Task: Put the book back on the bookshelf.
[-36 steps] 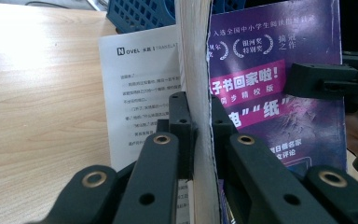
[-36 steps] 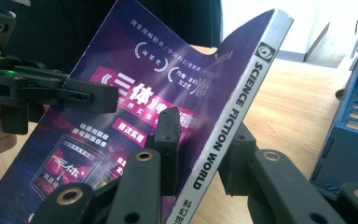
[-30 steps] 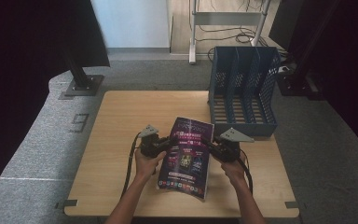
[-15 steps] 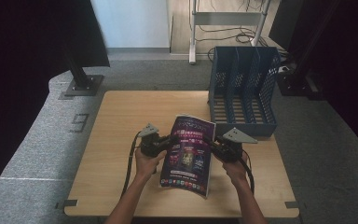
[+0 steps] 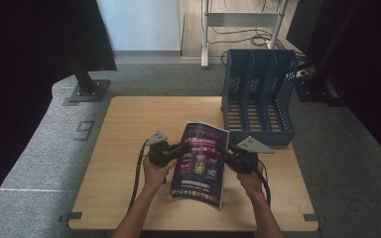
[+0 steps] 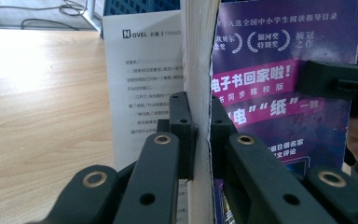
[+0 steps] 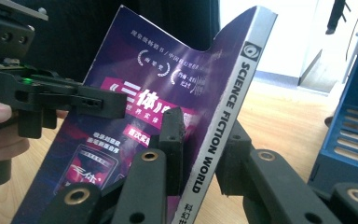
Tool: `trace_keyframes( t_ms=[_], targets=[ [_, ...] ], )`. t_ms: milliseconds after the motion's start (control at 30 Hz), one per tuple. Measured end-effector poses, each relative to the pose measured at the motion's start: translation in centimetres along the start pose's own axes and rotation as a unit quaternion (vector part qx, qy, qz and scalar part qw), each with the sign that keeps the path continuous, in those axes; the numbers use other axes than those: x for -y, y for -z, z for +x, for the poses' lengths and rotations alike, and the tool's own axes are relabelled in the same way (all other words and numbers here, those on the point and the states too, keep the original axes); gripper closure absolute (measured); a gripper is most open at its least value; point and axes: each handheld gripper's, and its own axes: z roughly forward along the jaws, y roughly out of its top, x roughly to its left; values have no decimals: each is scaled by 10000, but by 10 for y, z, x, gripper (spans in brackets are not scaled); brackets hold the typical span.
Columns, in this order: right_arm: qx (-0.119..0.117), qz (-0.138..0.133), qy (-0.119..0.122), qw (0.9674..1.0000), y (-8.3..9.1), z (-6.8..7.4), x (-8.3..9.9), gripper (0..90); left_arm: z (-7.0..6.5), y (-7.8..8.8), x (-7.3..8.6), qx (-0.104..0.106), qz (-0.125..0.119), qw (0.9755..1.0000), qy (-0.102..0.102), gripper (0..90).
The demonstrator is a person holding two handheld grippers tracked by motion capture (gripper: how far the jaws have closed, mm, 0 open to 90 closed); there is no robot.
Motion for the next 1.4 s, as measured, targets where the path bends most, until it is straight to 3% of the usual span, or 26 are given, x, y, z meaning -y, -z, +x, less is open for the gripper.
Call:
trace_keyframes(
  t_ms=[767, 1400],
  targets=[
    [-49, -99, 52, 9999, 3, 3, -3, 756, 0, 4, -4, 3, -83, 10000, 11, 852],
    [-89, -166, 113, 9998, 5, 6, -5, 759, -2, 9, -9, -15, -171, 9997, -154, 851]
  ],
)
